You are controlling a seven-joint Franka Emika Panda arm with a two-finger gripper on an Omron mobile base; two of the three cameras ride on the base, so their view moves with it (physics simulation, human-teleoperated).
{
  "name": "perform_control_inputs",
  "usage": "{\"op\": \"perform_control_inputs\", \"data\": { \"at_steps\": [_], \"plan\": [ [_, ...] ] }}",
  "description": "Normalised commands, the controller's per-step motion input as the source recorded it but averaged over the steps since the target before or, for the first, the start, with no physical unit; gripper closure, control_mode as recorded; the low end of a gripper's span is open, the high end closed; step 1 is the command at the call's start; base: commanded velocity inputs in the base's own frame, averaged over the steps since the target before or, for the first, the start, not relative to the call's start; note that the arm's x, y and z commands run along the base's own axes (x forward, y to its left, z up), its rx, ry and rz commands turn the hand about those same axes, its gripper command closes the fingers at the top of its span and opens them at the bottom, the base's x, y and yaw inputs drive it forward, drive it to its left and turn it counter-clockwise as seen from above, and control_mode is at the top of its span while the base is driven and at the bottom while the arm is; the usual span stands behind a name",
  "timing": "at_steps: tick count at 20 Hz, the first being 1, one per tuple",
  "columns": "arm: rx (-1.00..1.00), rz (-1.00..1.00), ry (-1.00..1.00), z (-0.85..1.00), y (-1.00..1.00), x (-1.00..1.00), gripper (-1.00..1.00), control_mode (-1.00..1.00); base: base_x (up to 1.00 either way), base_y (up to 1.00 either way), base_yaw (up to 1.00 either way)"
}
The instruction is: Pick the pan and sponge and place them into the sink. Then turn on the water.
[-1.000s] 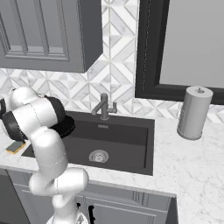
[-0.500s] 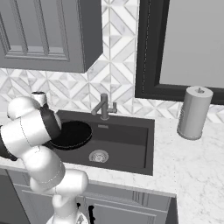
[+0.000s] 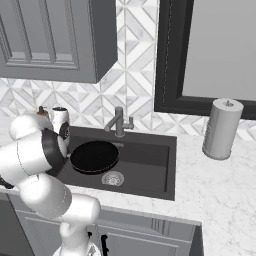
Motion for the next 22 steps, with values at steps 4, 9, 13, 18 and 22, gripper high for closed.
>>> {"op": "perform_control_inputs", "data": {
  "at_steps": [4,9,13,18,22],
  "plan": [
    [0.00,0.00,0.00,-0.17,-0.53,0.20,1.00,-1.00,0.00,0.00,0.00],
    [0.00,0.00,0.00,-0.23,-0.33,0.19,1.00,-1.00,0.00,0.00,0.00],
    [0.00,0.00,0.00,-0.32,-0.25,0.21,1.00,-1.00,0.00,0.00,0.00],
    [0.00,-0.01,0.00,-0.46,-0.15,0.18,1.00,-1.00,0.00,0.00,0.00],
    [0.00,-0.03,0.00,-0.47,-0.03,0.16,1.00,-1.00,0.00,0.00,0.00]
  ]
}}
